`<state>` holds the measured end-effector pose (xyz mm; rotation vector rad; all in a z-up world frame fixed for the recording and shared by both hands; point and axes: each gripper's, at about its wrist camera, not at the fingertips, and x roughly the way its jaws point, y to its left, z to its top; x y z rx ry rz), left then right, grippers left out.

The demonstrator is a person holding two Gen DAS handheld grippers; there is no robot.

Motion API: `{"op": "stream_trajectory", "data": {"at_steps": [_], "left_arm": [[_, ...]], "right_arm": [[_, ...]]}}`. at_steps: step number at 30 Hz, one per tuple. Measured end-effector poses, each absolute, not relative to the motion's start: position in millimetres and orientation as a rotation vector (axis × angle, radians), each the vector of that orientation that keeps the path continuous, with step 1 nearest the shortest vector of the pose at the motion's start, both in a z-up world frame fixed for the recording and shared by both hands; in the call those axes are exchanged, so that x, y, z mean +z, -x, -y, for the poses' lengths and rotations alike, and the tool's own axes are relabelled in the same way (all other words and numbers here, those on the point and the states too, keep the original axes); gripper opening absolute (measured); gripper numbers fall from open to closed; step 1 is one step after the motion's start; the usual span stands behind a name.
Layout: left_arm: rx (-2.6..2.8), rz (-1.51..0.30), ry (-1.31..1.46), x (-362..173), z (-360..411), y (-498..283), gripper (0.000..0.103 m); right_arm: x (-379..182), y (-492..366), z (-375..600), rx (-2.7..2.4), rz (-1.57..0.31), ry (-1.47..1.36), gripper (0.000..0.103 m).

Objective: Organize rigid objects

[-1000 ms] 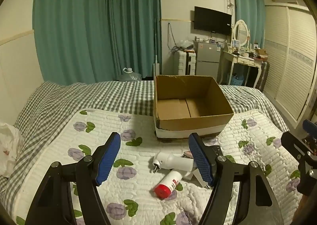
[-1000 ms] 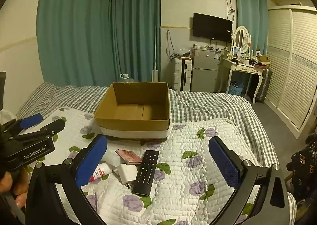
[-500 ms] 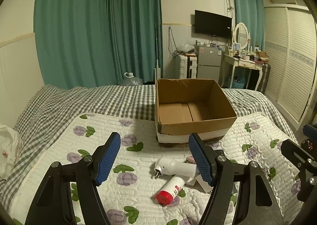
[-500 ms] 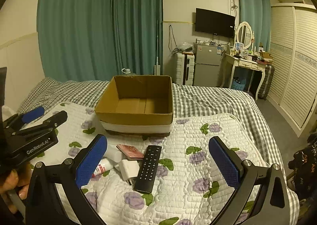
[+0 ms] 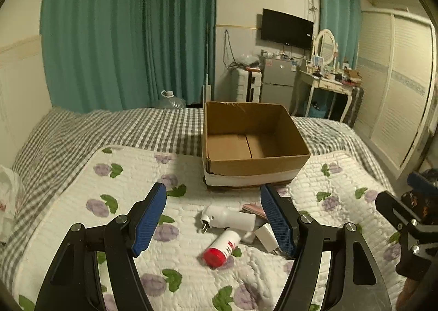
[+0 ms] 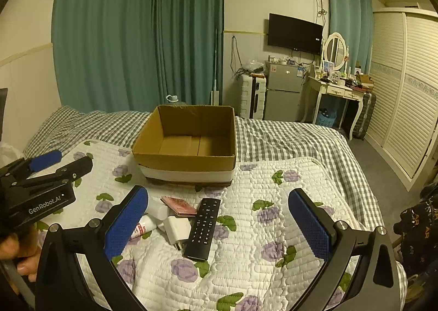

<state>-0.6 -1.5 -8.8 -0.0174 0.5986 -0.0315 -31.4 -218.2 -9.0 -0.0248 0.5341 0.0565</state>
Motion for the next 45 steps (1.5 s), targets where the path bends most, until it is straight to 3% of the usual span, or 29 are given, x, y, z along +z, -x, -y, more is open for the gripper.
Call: {"op": "stream_trajectory", "data": {"at_steps": [19,45], "left_arm": [[0.043,-0.463,0.025,35.0,-10.7,43.9,0.074],[-0.018,-0.437,0.049,41.7,-7.8,53.9,0.074]], "right_arm": [[24.4,74.9,212.2,0.037,-0.469,0.041,0.103],[41.0,81.1,207.1,0.038,-0.421,0.076,0.103]]}}
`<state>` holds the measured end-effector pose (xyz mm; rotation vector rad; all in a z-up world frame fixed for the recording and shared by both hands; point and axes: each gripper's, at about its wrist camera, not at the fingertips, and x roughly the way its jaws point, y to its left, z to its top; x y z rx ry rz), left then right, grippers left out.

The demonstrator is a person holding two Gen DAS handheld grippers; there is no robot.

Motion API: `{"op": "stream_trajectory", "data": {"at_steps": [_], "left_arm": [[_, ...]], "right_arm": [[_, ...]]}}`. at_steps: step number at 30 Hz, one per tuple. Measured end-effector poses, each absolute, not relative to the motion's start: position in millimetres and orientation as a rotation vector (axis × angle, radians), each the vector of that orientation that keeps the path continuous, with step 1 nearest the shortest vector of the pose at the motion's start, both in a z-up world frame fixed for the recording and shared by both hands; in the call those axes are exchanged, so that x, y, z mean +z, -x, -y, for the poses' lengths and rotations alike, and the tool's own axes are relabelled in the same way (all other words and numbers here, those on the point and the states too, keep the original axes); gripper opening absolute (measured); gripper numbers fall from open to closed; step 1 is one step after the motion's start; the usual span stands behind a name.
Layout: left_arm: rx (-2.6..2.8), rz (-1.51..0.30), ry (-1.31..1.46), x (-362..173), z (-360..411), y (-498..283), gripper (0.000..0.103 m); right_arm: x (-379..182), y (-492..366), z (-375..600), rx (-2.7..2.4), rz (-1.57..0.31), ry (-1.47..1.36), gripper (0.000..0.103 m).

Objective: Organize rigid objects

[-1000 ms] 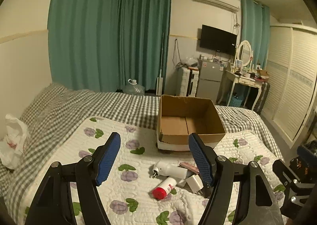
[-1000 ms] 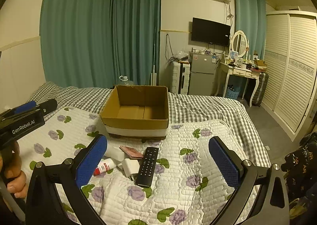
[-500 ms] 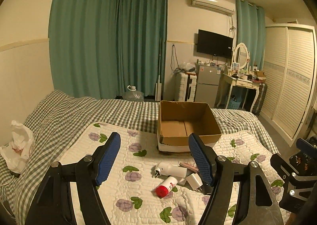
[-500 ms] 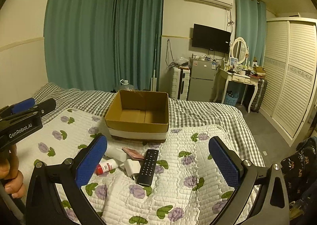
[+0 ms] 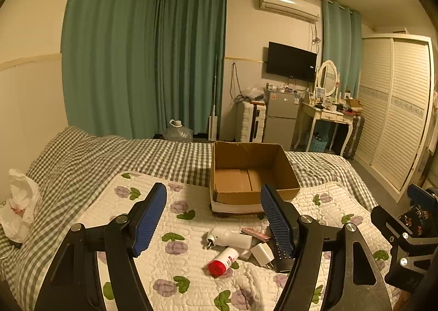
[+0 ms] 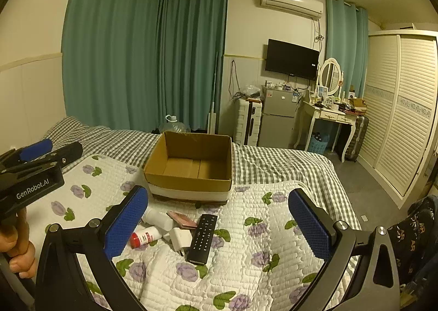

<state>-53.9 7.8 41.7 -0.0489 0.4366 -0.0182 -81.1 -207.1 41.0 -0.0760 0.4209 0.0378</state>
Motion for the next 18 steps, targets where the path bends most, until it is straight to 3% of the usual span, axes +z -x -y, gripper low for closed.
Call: {"op": "stream_trajectory", "data": {"at_steps": [8,18], "left_arm": [[-0.022,-0.470,0.036,24.1,-7.4,31.4,0.074],[-0.028,-0.599,-0.031,-38.8,-0.5,-10.2,0.072]], "right_arm": [[30.5,60.1,210.2,0.032,-0.446,0.088,0.103],[-20.8,17.2,213.6,0.067,-0.581,0.058,0.103]]}}
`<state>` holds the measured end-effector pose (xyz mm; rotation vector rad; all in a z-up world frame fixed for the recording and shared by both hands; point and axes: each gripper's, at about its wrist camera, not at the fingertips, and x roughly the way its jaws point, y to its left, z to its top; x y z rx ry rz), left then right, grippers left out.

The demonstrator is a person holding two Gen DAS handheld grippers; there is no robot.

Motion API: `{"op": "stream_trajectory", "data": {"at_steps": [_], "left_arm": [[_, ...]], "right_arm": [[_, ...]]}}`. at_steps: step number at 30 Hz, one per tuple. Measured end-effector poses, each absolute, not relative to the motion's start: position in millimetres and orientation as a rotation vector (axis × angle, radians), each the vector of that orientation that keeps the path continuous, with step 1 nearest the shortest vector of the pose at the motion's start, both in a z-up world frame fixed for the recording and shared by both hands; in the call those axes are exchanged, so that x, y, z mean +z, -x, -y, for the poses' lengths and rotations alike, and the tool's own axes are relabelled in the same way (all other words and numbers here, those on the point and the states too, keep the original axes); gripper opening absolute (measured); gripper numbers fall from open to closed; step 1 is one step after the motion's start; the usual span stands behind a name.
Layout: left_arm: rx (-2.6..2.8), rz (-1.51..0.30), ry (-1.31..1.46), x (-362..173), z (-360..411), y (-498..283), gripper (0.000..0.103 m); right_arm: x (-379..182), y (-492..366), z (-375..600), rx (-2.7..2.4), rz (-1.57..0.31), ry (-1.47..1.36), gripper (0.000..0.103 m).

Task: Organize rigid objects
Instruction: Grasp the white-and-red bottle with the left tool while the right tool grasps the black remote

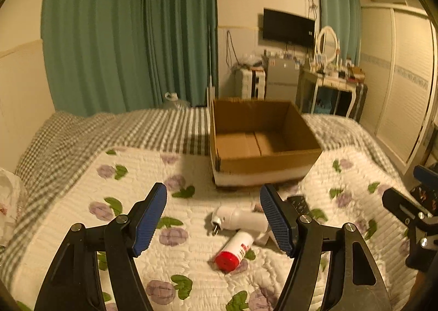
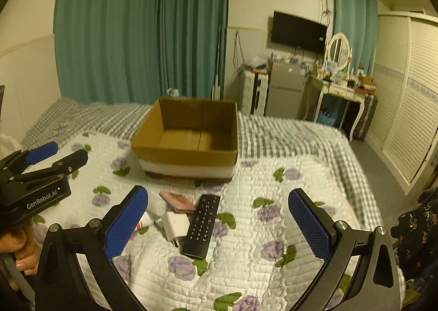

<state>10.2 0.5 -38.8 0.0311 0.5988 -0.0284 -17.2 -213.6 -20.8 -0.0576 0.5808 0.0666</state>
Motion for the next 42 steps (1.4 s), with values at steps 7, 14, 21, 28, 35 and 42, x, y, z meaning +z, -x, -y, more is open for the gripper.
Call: {"op": "stream_trajectory", "data": {"at_steps": [7,14,21,28,35,42], "left_arm": [[-0.055,-0.723,-0.011,-89.2,-6.1,-36.2,0.071],[-0.126,-0.798,-0.055,-126.8,0.6,-51.5,0.071],[-0.166,-0.932,-0.024,-166.0,-1.1,-64.9,0.071],[-0.206,-0.976,-0.047,-181.3,6.3,-77.3,0.071],[-0.216,-0.950,-0.130,-191.4,27.1,-82.9,0.050],[-0.211,-0.907,-0.214,-192.1,40.7,-74.1,0.039]], "right_arm": [[-66.2,-20.0,219.5,0.073,-0.689,0.041,0.103],[-112.1,-50.2,226.4,0.056,-0.804,0.057,0.103],[-144.4,-74.3,221.4,0.083,-0.875,0.074,0.103],[-175.7,-93.9,211.9,0.094,-0.947,0.082,0.103],[-194.4,-108.4,212.6,0.065,-0.991,0.068,0.103],[-196.5,-113.1,213.2,0.096,-0.994,0.060,0.077]]}}
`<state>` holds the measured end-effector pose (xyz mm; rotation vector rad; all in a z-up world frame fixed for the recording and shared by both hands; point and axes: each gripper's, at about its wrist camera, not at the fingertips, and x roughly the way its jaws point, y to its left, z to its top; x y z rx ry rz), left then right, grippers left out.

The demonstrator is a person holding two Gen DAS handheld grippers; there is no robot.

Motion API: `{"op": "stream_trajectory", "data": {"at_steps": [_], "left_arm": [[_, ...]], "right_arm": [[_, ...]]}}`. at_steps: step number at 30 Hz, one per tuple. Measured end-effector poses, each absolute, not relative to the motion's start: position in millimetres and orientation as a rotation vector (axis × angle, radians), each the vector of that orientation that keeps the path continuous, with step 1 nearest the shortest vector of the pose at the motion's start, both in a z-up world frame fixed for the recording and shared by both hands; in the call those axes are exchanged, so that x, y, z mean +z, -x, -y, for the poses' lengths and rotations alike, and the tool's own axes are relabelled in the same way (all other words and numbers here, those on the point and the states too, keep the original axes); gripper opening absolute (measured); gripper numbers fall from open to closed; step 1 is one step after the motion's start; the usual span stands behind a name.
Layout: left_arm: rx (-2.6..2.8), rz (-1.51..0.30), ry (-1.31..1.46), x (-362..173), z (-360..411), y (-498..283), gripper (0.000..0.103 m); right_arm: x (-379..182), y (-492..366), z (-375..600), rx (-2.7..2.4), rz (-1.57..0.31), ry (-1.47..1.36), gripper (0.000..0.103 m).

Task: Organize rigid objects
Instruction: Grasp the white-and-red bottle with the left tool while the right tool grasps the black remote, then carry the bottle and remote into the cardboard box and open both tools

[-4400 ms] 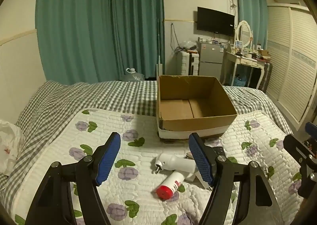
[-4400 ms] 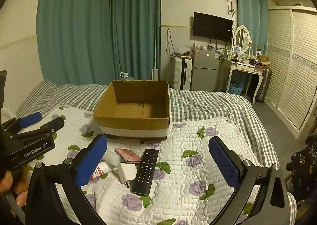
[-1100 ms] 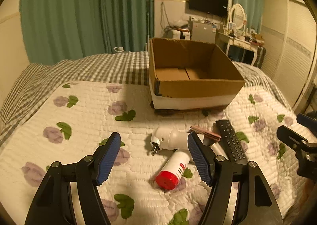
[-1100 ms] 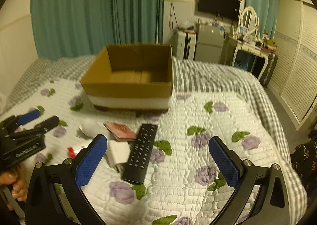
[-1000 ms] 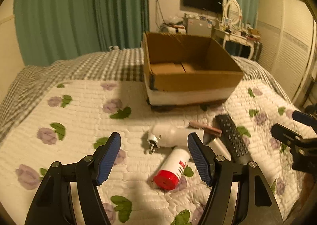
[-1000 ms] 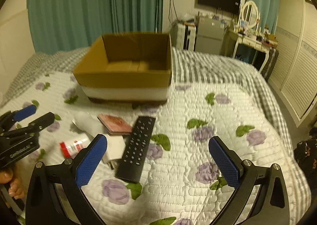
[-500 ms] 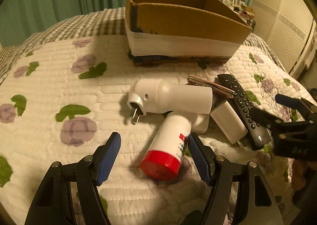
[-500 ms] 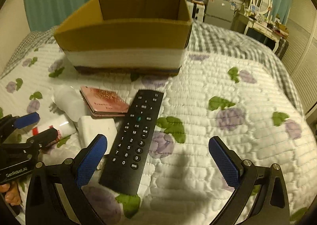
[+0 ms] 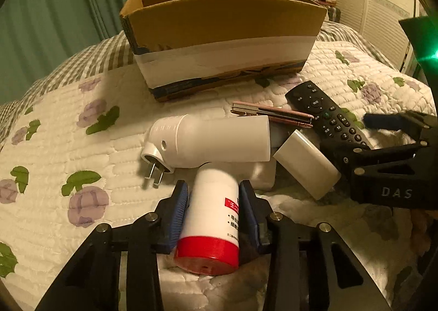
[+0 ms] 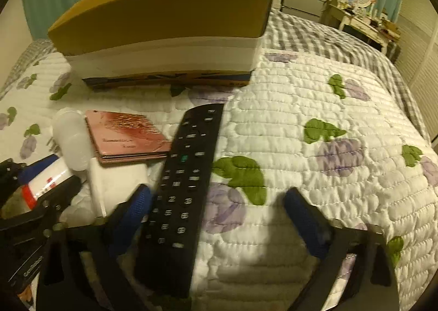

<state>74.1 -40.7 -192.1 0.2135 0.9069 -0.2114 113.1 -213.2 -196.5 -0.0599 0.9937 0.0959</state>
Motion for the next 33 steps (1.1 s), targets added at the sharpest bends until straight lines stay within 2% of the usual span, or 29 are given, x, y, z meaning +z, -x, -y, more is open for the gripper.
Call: {"op": "stream_trajectory", "data": {"at_steps": [1,3,4,10,15,19,27,33], "left_arm": [[-0.208,-0.905,-0.210,-191.3,40.4,-73.8,0.039],[-0.199,-0.902,-0.203,-189.6,38.5,-72.1,0.038],[-0.197,-0.902,-0.195,-188.4,38.0,-71.2,0.038],[-0.191,-0.908,-0.101,-181.8,27.5,-60.9,0.038],[-0.179,-0.892,-0.111,-173.7,28.4,-44.5,0.037],[-0.177,-0.863,-0.108,-163.2,28.9,-35.3,0.037],[-0.159,-0.811,-0.102,-142.2,29.8,-24.4,0.037],[-0.151,-0.770,-0.106,-124.7,30.2,-11.2,0.037]], "right_arm": [[-196.7,-112.3,210.6,0.105,-0.998,0.075,0.069],[-196.3,-109.0,203.8,0.107,-0.989,0.118,0.038],[-194.6,-107.0,202.1,0.110,-0.979,0.125,0.036],[-188.7,-98.5,212.5,0.148,-0.983,0.057,0.036],[-170.4,-76.0,218.9,0.175,-0.911,-0.010,0.034],[-160.4,-66.9,222.9,0.178,-0.876,-0.036,0.021],[-154.4,-45.6,227.2,0.191,-0.857,-0.037,0.020],[-129.4,-29.3,227.9,0.175,-0.784,-0.020,0.020]]}}
